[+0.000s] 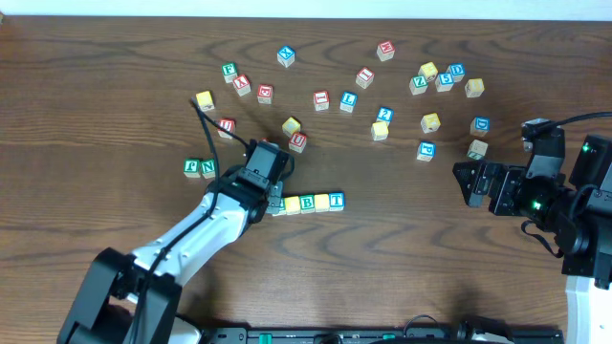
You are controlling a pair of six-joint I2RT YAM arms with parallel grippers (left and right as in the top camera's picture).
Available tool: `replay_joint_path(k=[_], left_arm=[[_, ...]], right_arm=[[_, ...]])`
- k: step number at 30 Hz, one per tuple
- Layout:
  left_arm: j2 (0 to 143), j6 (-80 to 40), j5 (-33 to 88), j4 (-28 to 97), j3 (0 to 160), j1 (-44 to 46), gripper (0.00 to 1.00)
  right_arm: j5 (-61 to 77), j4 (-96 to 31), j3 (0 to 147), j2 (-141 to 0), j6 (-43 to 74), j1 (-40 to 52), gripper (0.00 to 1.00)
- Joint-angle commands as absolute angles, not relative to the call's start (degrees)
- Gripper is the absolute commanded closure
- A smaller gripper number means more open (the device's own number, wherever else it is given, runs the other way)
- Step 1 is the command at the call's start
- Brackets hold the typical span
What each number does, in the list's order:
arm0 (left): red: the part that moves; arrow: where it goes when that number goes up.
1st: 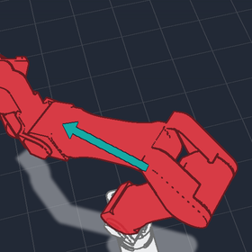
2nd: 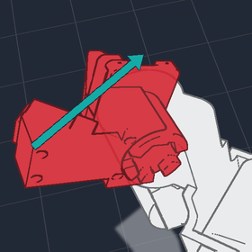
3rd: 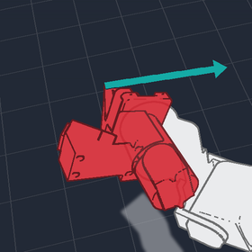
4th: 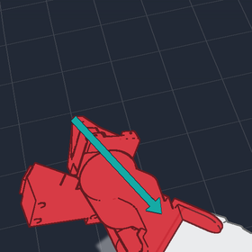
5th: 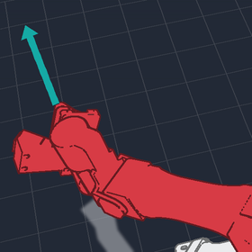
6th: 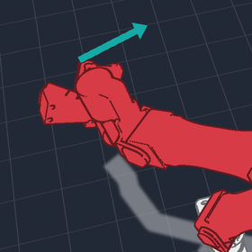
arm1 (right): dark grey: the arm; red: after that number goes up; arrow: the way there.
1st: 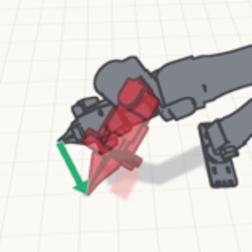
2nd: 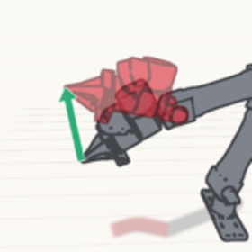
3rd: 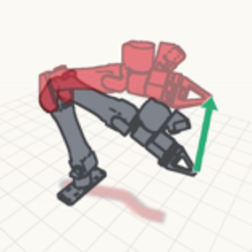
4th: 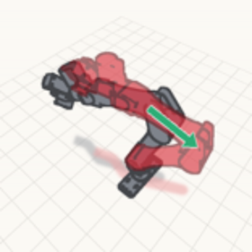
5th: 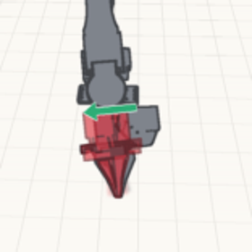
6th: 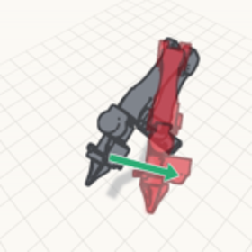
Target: Spell out ROBOT
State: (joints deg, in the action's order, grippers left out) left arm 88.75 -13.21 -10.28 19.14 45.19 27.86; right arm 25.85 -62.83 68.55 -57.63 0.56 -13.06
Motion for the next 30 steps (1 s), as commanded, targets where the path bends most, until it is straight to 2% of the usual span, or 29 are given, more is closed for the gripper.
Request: replay_joint_path(k=[1,18,30], left_arm=[[86.8,-17.3,-10.9,21.9,46.8,27.7,0.93],[86.8,-15.9,0.3,25.5,46.5,27.7,0.94],[86.8,-15.3,1.1,25.2,46.5,27.7,0.93]], right_arm=[[25.8,-62.8,68.9,-57.4,-0.5,-13.4,0.01],[25.8,-62.8,68.9,-57.4,-0.5,-13.4,0.01],[25.8,-62.8,68.9,-57.4,-0.5,-13.4,0.01]])
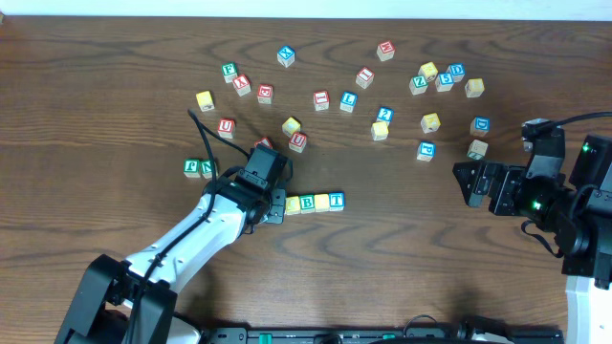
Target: Spell out ROBOT
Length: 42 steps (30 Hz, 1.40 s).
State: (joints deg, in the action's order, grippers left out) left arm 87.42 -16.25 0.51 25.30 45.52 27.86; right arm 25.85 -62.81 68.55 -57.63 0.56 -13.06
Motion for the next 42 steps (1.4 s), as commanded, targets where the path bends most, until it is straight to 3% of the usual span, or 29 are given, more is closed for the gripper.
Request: replay_joint_path(k=[1,42], left_arm=[[86.8,-15.2,1.1,25.2,46.5,27.7,0.93],[86.8,-13.6,3.4,23.7,46.3,27.7,0.93]], right_arm=[[25.8,-62.8,68.9,-57.4,-0.5,-13.4,0.01],[25.8,-62.8,68.9,-57.4,-0.5,-13.4,0.01]])
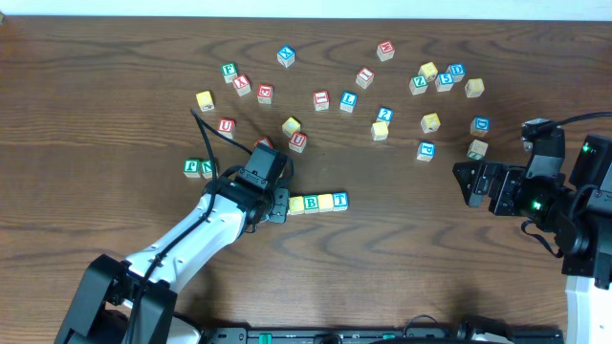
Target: Spell out ROBOT
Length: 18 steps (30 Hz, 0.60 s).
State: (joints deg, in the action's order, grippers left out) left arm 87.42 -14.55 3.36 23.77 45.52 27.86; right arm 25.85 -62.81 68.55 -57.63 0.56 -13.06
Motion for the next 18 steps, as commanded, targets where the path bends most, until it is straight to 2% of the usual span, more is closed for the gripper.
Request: replay_joint_path(k=[1,18], left_arm=[[86.8,-13.6,3.1,23.7,46.3,27.7,0.93],[86.8,-13.8,0.4,23.8,46.3,27.7,0.93]], right_arm=[[25.8,-62.8,68.9,-57.4,-0.5,-13.4,0.01],[25.8,-62.8,68.9,-57.4,-0.5,-13.4,0.01]])
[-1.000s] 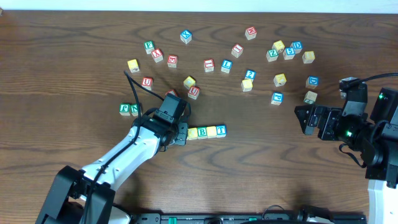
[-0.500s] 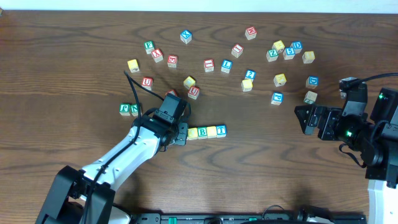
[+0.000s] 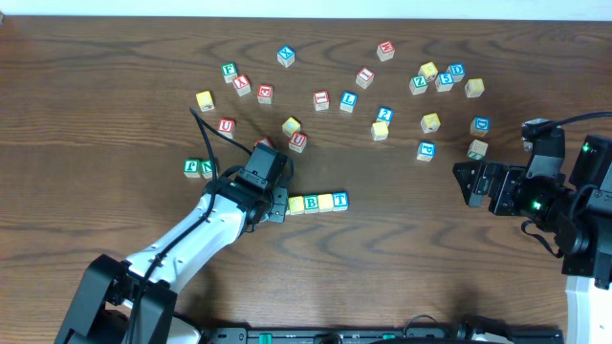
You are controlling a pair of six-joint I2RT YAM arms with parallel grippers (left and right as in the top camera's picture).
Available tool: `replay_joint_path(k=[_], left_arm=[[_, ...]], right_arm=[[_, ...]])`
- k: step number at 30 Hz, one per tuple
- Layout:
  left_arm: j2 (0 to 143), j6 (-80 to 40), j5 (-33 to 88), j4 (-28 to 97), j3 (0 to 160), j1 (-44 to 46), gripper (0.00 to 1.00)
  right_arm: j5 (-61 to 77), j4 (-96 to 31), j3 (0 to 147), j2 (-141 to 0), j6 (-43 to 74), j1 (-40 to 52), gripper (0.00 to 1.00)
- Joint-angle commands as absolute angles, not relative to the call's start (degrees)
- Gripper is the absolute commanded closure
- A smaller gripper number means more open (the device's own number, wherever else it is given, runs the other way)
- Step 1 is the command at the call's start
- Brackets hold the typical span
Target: Spell out ROBOT
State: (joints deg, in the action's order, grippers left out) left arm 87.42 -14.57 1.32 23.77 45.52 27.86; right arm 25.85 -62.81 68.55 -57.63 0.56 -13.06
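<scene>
A short row of letter blocks lies at mid-table in the overhead view: a yellow block [image 3: 295, 204], a B block [image 3: 310, 203], another yellow block [image 3: 324, 202] and a blue T block [image 3: 339, 201]. My left gripper [image 3: 276, 206] sits right against the row's left end. Its dark fingers cover whatever lies between them, so its state does not show. My right gripper [image 3: 463, 183] hovers far to the right, pointing left, near no block; its jaws are too dark to read.
Loose letter blocks are scattered across the far half of the table: a red U [image 3: 226, 125], green F [image 3: 191, 167] and N [image 3: 207, 169] left of my left arm, a red block [image 3: 298, 141] just beyond it, and a cluster at the back right [image 3: 442, 78].
At first my left gripper stood at the row's left end with a pale block showing between its fingers. A second later it sat lower against that end. Since then the whole row has shifted slightly right and the pale block is covered. The right arm has stayed still.
</scene>
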Motion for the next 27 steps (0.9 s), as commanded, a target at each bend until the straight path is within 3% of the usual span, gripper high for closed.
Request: replay_joint_path(k=[1,14,27], left_arm=[[86.8,-13.8,0.4,23.7,46.3,27.7,0.93],[86.8,-15.3,-8.5,25.5,46.0,27.7,0.93],[86.9,-15.3,-8.7,25.5,45.4,27.7,0.93]], right_arm=[[25.8,-62.8,68.9,-57.4,-0.5,-13.4,0.01],[25.8,-62.8,68.9,-57.4,-0.5,-13.4,0.01],[25.8,-62.8,68.9,-57.4,-0.5,-13.4,0.01]])
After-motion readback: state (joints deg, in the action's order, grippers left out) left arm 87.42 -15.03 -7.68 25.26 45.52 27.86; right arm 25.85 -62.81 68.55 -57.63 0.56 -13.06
